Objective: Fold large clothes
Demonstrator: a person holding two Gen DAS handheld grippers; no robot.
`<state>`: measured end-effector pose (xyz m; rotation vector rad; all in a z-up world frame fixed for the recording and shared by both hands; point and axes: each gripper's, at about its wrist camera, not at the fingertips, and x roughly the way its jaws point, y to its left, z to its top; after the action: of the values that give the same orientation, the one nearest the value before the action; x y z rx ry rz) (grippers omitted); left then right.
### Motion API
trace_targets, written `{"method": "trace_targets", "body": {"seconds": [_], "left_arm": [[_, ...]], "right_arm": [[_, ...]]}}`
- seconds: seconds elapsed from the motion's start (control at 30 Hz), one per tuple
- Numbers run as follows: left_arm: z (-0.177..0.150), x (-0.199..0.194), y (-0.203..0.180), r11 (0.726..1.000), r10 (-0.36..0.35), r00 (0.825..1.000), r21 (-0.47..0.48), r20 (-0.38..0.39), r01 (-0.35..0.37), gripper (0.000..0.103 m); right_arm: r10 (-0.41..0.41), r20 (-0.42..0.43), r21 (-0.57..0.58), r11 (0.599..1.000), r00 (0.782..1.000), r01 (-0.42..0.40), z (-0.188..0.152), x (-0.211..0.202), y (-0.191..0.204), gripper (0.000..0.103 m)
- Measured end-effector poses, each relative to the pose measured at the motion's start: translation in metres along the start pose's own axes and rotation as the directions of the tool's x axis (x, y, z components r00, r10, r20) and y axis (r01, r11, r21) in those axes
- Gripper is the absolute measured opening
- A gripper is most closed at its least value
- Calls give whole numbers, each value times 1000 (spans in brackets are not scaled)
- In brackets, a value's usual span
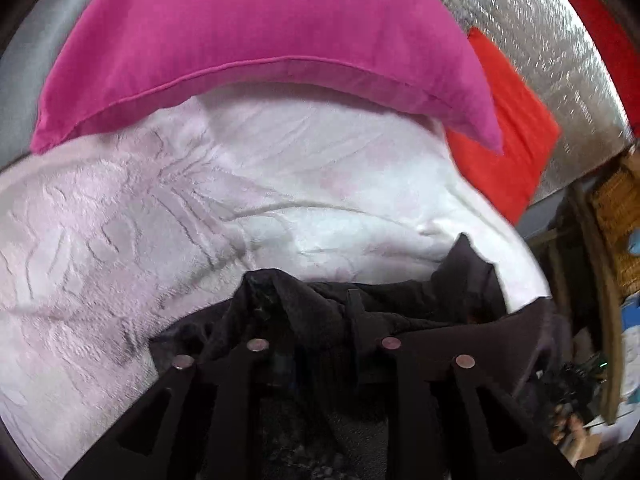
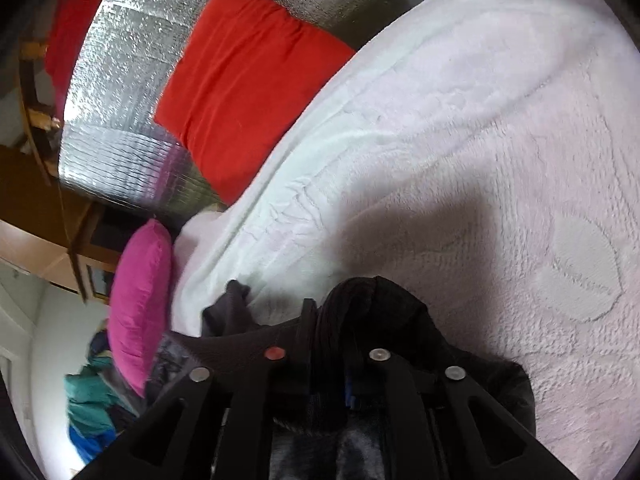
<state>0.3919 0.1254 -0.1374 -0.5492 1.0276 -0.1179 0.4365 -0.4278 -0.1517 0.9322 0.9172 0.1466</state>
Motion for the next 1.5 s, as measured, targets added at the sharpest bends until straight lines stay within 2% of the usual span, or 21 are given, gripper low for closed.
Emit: {"method": "trace_targets", "body": {"seconds": [0.03, 0.07, 0.1, 0.13, 0.17, 0.2, 0.23, 0.3, 0.37, 0.43, 0.5, 0.57, 0.67, 0.87, 1.03, 1.17, 1.27, 1.3, 1.37, 1.43, 1.5], "left_arm": [[1, -2, 1, 1000, -18, 1000, -12, 1, 18, 32], [2, -6, 4, 998, -49, 999, -37, 2, 49, 35], [3, -8, 6, 996, -71, 997, -61, 3, 71, 40], [5, -11, 9, 992, -91, 996, -93, 8, 91, 47], [6, -14, 12, 987, -101, 995, -121, 20, 103, 50], [7, -19, 14, 984, -106, 994, -141, 41, 111, 60], [10, -30, 19, 979, -100, 990, -170, 97, 116, 71], [12, -48, 26, 971, -71, 980, -211, 186, 110, 80], [15, -66, 35, 968, -43, 973, -232, 225, 96, 80], [13, -80, 39, 978, -55, 972, -182, 229, 99, 80], [2, -94, 42, 991, -31, 971, -119, 238, 61, 80], [-18, -106, 47, 999, -25, 972, -32, 236, 34, 80], [-49, -114, 60, 1000, -14, 979, 30, 205, 8, 80], [-103, -111, 68, 997, -36, 988, 70, 149, 25, 80], [-118, -92, 61, 997, -32, 996, 68, 89, 26, 80], [-116, -78, 47, 993, -48, 997, 111, 56, 41, 80], [-115, -71, 43, 993, -19, 999, 118, 46, 13, 80], [-114, -69, 42, 993, -13, 999, 120, 43, 8, 80], [-114, -66, 39, 990, 11, 999, 137, 38, -16, 63], [-114, -64, 31, 984, 39, 999, 173, 27, -43, 44], [-112, -61, 22, 978, 81, 997, 192, 17, -83, 31]], "right_arm": [[17, 3, 2, 1000, 1000, -17, 0, -2, 1, 41], [48, 10, 5, 999, 999, -48, 0, -6, 2, 55], [90, 22, 8, 996, 996, -90, 0, -9, 5, 81], [105, 34, 6, 994, 994, -106, 0, -12, 8, 86], [80, 55, -14, 997, 995, -79, 0, -18, 15, 87], [67, 64, -30, 997, 996, -66, 0, -21, 18, 87], [67, 66, -44, 997, 996, -65, 1, -25, 21, 87], [56, 78, -51, 997, 995, -52, 0, -32, 22, 87], [40, 92, -77, 996, 995, -33, -3, -44, 23, 87], [24, 96, -121, 993, 995, -13, -9, -56, 27, 87], [20, 112, -169, 986, 993, -1, -21, -76, 29, 87], [11, 132, -203, 979, 991, 16, -39, -102, 25, 87], [-9, 134, -236, 971, 991, 41, -68, -130, 8, 89], [-44, 119, -183, 981, 992, 65, -123, -168, -46, 89], [-42, 35, -144, 988, 999, 46, -138, -155, -66, 89], [-7, -5, -190, 982, 1000, 6, -131, -136, -54, 89], [-1, -73, -200, 980, 997, -13, -130, -118, -49, 88], [-21, -80, -219, 976, 997, 3, -131, -114, -45, 83], [-67, -79, -233, 971, 995, 47, -132, -109, -41, 72], [-61, -99, -206, 978, 993, 40, -129, -107, -42, 51], [-65, -117, -210, 977, 991, 39, -128, -106, -37, 42]]}}
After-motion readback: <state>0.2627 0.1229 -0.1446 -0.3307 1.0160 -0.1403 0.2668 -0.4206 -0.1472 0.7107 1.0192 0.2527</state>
